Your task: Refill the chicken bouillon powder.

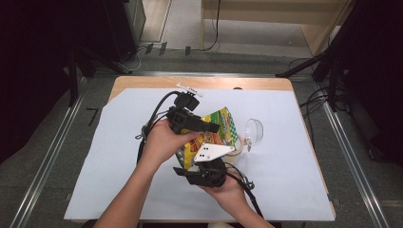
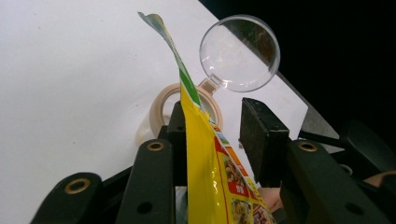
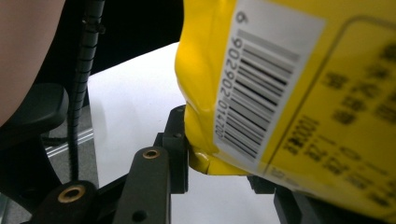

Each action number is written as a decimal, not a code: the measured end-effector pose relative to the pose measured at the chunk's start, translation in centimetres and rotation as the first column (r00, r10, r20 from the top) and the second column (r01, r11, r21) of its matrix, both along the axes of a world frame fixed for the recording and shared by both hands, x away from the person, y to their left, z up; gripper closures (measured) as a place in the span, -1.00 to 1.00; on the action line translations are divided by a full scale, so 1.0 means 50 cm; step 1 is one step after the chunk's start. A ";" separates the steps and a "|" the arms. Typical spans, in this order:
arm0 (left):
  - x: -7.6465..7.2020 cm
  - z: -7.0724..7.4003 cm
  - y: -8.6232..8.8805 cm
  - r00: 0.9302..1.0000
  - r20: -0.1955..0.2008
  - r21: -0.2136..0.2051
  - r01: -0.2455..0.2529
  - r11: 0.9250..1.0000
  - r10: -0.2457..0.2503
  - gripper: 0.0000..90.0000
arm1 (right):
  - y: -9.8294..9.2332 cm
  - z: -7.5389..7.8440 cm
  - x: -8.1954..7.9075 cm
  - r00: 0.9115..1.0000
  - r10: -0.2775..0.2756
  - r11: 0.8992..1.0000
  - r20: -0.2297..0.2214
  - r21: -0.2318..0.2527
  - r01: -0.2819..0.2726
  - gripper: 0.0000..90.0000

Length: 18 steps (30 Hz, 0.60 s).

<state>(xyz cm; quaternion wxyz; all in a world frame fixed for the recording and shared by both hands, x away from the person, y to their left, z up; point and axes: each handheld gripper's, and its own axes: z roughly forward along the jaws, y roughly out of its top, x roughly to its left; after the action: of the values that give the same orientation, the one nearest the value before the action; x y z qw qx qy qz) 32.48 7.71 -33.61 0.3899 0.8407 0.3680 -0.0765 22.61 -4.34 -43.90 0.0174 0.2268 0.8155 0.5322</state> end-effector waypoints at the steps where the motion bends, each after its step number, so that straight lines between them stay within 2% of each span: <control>1: 0.005 0.002 0.000 1.000 -0.007 0.008 0.000 1.000 0.000 0.53 | 0.001 0.002 0.002 1.000 0.003 1.000 -0.001 -0.001 -0.003 0.48; 5: 0.017 0.006 -0.002 1.000 -0.013 0.007 0.004 1.000 -0.004 0.59 | 0.005 0.010 0.007 1.000 0.020 0.999 0.019 -0.033 -0.019 0.43; 8: 0.016 0.005 0.004 1.000 -0.013 -0.015 -0.002 1.000 0.002 0.60 | 0.006 0.011 0.007 0.999 0.021 0.999 0.030 -0.029 -0.020 0.45; 9: 0.015 0.001 0.009 1.000 -0.016 -0.026 -0.005 1.000 0.004 0.60 | 0.007 0.007 0.006 0.999 0.011 0.999 0.043 -0.032 -0.010 0.52; 10: 0.014 0.000 0.009 1.000 -0.013 -0.012 0.002 1.000 -0.002 0.60 | 0.008 0.003 0.006 0.999 0.010 1.000 0.050 -0.028 -0.008 0.53; 12: 0.009 0.000 0.012 1.000 -0.006 -0.026 -0.006 1.000 0.006 0.61 | 0.011 0.002 0.006 0.998 0.010 0.999 0.056 -0.041 -0.008 0.53; 18: -0.001 0.010 0.017 1.000 0.012 -0.041 -0.004 0.999 0.005 0.64 | 0.016 0.001 0.003 0.998 0.003 1.000 0.064 -0.029 -0.001 0.54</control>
<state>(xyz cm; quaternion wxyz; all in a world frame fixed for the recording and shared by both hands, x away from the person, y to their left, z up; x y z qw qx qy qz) 32.43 8.57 -33.09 0.4093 0.8322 0.3658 -0.0779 22.76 -3.54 -43.84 0.0464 0.2086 0.8225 0.5271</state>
